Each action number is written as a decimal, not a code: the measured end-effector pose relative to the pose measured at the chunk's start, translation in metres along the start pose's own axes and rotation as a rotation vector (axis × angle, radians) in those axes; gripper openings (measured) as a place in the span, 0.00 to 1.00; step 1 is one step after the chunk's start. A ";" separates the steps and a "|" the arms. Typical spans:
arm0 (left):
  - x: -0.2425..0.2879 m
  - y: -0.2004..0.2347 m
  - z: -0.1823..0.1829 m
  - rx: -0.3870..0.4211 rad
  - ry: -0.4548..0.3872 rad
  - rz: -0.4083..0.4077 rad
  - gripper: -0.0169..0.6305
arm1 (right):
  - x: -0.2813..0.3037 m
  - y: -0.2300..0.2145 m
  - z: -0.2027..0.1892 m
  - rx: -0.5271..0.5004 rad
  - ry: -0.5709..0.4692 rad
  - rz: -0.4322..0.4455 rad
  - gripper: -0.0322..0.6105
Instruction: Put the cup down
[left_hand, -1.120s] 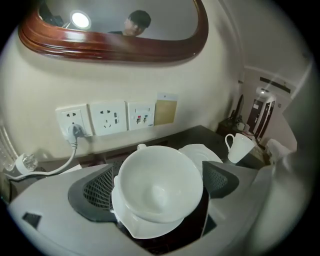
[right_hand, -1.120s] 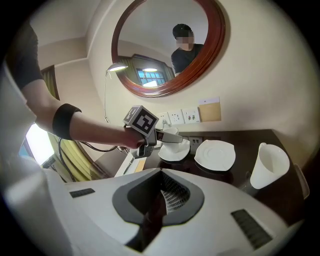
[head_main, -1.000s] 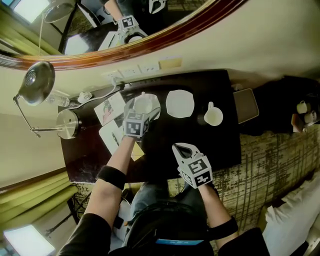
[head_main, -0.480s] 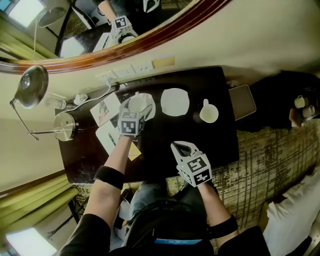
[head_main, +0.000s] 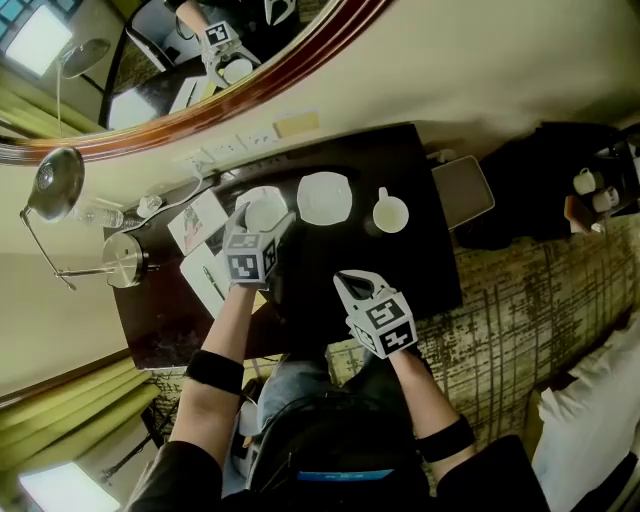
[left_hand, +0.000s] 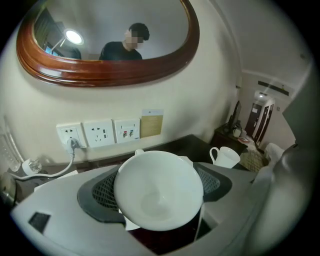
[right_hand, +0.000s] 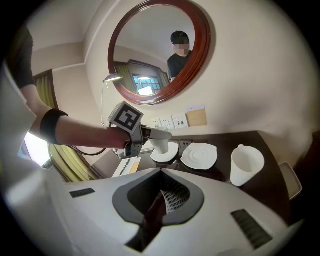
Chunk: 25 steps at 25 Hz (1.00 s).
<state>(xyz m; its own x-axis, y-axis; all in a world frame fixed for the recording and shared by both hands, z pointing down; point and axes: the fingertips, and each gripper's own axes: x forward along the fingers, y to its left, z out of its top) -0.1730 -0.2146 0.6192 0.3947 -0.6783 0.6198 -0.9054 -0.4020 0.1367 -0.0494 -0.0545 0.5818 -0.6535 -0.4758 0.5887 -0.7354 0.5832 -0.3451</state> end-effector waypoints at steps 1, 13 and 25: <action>-0.004 -0.010 0.000 -0.006 -0.003 -0.002 0.70 | -0.006 -0.004 0.001 0.001 -0.005 -0.004 0.05; -0.028 -0.166 -0.018 -0.072 0.006 -0.040 0.70 | -0.069 -0.079 -0.004 -0.011 -0.046 -0.054 0.05; -0.006 -0.259 -0.043 -0.109 -0.021 0.018 0.70 | -0.109 -0.148 -0.004 -0.032 -0.036 -0.085 0.05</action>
<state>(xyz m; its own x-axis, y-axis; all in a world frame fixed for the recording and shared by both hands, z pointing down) 0.0524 -0.0800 0.6138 0.3808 -0.6981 0.6063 -0.9234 -0.3217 0.2095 0.1318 -0.0866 0.5717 -0.5950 -0.5477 0.5882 -0.7831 0.5598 -0.2710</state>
